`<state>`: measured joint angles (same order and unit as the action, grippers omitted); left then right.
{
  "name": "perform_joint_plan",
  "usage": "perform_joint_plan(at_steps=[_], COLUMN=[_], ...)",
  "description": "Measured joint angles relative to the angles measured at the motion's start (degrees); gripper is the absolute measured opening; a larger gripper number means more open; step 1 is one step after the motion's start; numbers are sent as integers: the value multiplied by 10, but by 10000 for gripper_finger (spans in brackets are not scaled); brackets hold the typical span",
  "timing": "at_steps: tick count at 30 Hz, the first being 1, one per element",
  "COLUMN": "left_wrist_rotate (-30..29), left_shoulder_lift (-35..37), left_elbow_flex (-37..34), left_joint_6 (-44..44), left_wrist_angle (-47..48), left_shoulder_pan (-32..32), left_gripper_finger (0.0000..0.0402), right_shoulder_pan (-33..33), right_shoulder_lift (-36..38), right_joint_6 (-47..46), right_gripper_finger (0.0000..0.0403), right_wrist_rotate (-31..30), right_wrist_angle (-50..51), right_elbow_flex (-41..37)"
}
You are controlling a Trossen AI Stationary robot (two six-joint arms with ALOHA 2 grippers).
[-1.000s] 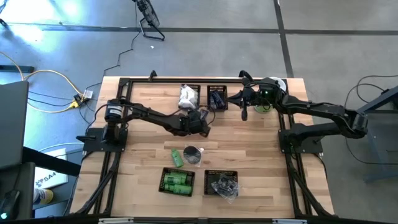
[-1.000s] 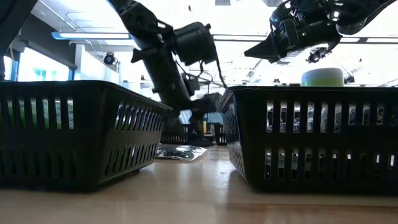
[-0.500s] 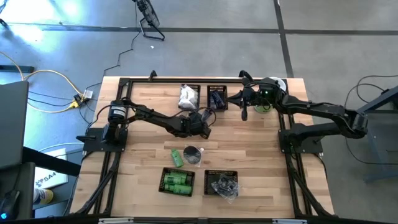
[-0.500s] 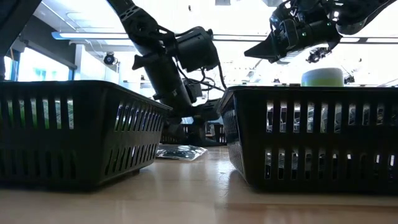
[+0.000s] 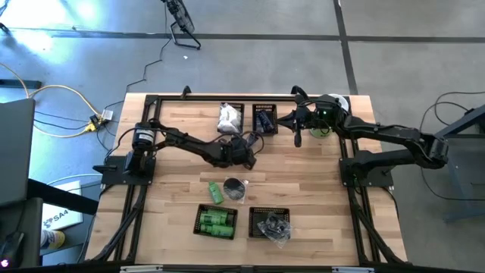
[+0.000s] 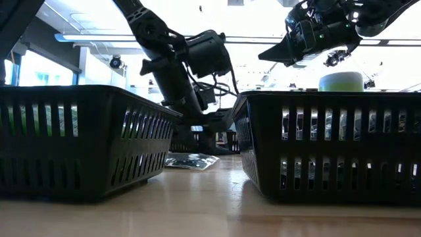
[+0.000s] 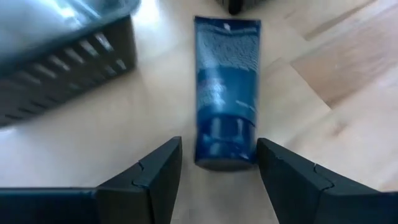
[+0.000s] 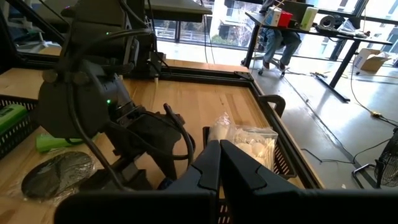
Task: Pick & Place Travel size toiletries
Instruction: Put the blue shave cream into the top right black bin
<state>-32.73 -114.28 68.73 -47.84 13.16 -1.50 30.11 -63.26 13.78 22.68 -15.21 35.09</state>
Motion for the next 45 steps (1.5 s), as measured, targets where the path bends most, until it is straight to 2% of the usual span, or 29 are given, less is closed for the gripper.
perform_joint_plan(at_steps=[8,41,45], left_wrist_rotate=[-21,-9,-9], left_shoulder_lift=[0,0,0], left_elbow_flex=[0,0,0], left_joint_6=[28,45,45], left_wrist_angle=[3,-1,0], left_shoulder_pan=[0,0,0], left_gripper_finger=[203,203,192], right_shoulder_pan=[0,0,0], right_shoulder_lift=[0,0,0], right_joint_6=[0,0,0], right_gripper_finger=[3,3,3], right_wrist_rotate=[0,0,0], right_wrist_angle=[0,0,0], right_elbow_flex=[0,0,0])
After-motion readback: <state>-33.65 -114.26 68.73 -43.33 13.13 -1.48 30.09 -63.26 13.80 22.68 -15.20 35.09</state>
